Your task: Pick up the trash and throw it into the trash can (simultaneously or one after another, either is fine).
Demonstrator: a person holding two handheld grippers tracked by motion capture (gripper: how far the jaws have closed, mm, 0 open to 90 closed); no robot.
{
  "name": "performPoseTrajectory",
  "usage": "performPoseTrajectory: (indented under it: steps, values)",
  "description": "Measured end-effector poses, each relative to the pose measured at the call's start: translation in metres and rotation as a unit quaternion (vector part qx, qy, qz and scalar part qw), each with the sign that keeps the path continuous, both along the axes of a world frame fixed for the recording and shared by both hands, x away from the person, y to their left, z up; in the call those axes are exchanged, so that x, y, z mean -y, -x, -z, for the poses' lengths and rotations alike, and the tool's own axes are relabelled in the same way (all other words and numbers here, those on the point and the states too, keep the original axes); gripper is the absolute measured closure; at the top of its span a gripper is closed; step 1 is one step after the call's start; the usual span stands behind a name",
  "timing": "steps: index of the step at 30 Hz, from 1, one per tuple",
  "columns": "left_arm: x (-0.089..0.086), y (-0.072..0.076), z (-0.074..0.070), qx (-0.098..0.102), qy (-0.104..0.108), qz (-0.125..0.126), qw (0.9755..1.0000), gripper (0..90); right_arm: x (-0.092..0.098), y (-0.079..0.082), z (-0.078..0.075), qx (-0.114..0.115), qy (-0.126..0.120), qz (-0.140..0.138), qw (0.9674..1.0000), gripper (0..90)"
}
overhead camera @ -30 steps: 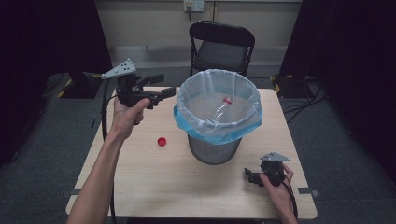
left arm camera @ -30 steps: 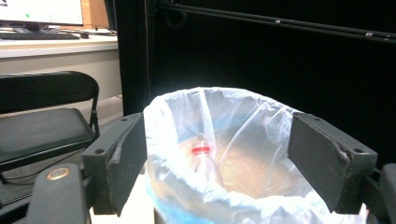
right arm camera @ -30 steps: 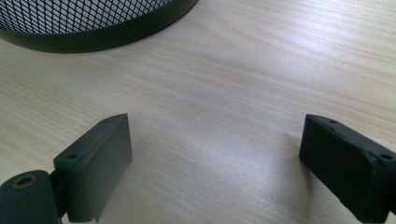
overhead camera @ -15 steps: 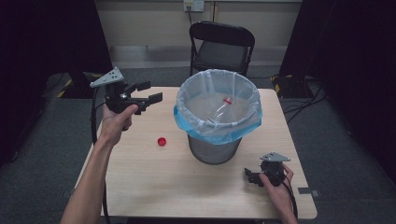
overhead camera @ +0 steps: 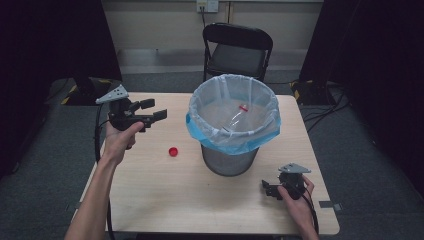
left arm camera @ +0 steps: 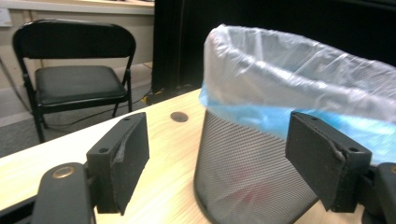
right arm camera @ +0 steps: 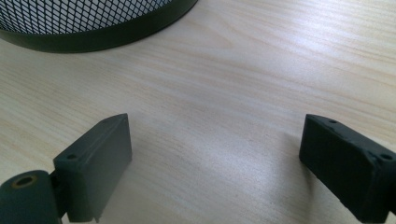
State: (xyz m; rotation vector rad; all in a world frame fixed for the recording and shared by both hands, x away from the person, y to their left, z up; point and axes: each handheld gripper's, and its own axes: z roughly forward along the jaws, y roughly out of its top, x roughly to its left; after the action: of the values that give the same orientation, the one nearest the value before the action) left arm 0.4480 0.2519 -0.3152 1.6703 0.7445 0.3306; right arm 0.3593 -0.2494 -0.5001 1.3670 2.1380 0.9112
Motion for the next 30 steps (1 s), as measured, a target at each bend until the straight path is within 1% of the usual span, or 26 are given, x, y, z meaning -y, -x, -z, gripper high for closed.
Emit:
performPoseTrajectory:
  steps: [3,5,6,9,10,11,13,15,16,18,20,21,23,25,27,29,30]
  values:
    - [-0.003,0.0,0.006,0.0,-0.011,-0.005,0.9999,21.6,0.0,0.0,0.0,0.0,0.0,0.0,1.0,8.5]
    - [-0.004,0.0,0.011,-0.007,-0.006,-0.005,0.9999,21.7,0.0,0.0,0.0,0.0,0.0,0.0,1.0,8.5]
    - [-0.005,0.0,0.014,-0.015,0.0,-0.001,0.9999,21.7,0.0,0.0,0.0,0.0,0.0,0.0,1.0,8.5]
    - [-0.005,0.0,0.023,-0.02,-0.014,-0.01,0.9996,21.7,0.0,0.0,0.0,0.0,0.0,0.0,1.0,8.5]
    - [-0.005,0.001,0.026,-0.017,-0.015,-0.014,0.9997,22.0,0.0,0.0,0.0,0.001,0.0,-0.001,1.0,8.5]
    - [-0.006,0.001,0.028,-0.018,-0.015,-0.016,0.9996,23.2,0.0,0.0,0.0,0.0,0.0,0.0,1.0,8.5]
    - [-0.007,0.0,0.036,-0.033,-0.011,-0.014,0.9993,23.5,0.0,0.0,0.0,0.0,0.0,0.0,1.0,8.5]
    - [-0.007,0.0,0.041,-0.032,-0.016,-0.024,0.9991,24.1,0.0,0.0,0.0,0.001,0.0,-0.001,1.0,8.5]
    - [-0.007,-0.001,0.045,-0.036,-0.02,-0.024,0.9988,24.4,0.0,0.0,0.0,0.0,0.0,0.0,1.0,8.5]
    - [-0.005,-0.002,0.052,-0.049,-0.031,-0.019,0.9981,24.4,0.0,0.0,0.0,0.0,0.0,0.0,1.0,8.5]
    - [-0.003,-0.003,0.057,-0.05,-0.041,-0.024,0.9976,24.4,0.0,0.0,0.0,0.0,0.0,0.0,1.0,8.5]
    - [-0.003,-0.004,0.061,-0.057,-0.041,-0.021,0.9973,24.4,0.0,0.0,0.0,0.0,0.0,0.0,1.0,8.5]
    - [-0.002,-0.006,0.068,-0.066,-0.046,-0.023,0.9965,24.3,0.0,0.0,0.0,0.0,0.0,0.0,1.0,8.5]
    - [-0.001,-0.009,0.075,-0.078,-0.059,-0.019,0.995,24.4,0.0,0.0,0.0,0.0,0.0,0.001,1.0,8.5]
    - [0.0,-0.01,0.084,-0.08,-0.072,-0.026,0.9938,24.9,0.0,0.0,0.0,0.0,0.0,0.0,1.0,8.5]
    - [0.002,-0.011,0.093,-0.089,-0.077,-0.026,0.9928,25.6,0.0,0.0,0.0,0.0,0.0,0.0,1.0,8.5]
    - [0.002,-0.013,0.097,-0.095,-0.084,-0.023,0.9916,25.6,0.0,0.0,0.0,0.0,0.0,0.0,1.0,8.5]
